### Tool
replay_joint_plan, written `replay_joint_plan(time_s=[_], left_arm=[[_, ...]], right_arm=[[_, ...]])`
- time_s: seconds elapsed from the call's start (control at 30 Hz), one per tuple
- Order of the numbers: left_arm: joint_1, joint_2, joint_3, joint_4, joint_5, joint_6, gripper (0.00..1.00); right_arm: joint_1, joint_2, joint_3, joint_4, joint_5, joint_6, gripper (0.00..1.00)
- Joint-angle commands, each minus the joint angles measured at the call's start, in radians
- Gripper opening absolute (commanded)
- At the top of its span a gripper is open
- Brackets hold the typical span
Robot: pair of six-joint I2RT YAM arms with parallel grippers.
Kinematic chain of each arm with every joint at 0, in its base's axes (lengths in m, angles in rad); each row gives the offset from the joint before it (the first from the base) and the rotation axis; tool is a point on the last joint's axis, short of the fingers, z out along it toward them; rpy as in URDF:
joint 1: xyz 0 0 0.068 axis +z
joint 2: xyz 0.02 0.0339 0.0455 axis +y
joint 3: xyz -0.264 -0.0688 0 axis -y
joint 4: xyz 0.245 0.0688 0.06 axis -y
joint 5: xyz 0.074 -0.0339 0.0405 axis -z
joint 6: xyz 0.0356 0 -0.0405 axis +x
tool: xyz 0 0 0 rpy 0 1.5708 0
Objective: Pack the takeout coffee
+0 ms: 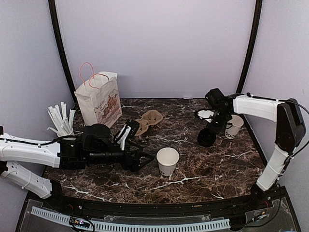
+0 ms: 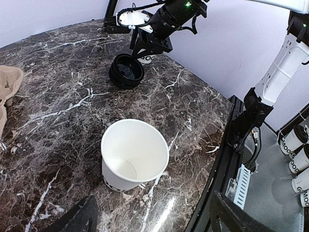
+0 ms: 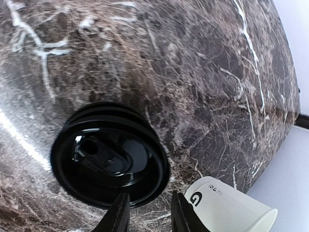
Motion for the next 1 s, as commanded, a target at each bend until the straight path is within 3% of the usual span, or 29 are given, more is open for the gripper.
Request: replay_joint_plan(time_s=[0.0, 0.77, 0.9, 0.97], left_arm=[[0.002, -0.036, -0.009, 0.008, 0.001, 0.001, 0.82], [0.002, -0.017, -0.033, 0.033, 0.004, -0.007, 0.82], [0.002, -0.019, -0.034, 0.033, 0.001, -0.003, 0.82], [0.002, -0.022, -0.034, 0.031, 0.000, -0.001, 0.82]], right_arm=[[-0.031, 0.028, 0.046, 0.019, -0.020, 0.041, 0.29], [-0.078, 0.122, 0.070, 0.020, -0.108, 0.053, 0.11], [-0.082, 0.134, 0.080, 0.018, -0.108, 0.059, 0.11], [-0.084, 0.142, 0.084, 0.015, -0.105, 0.066, 0.15]])
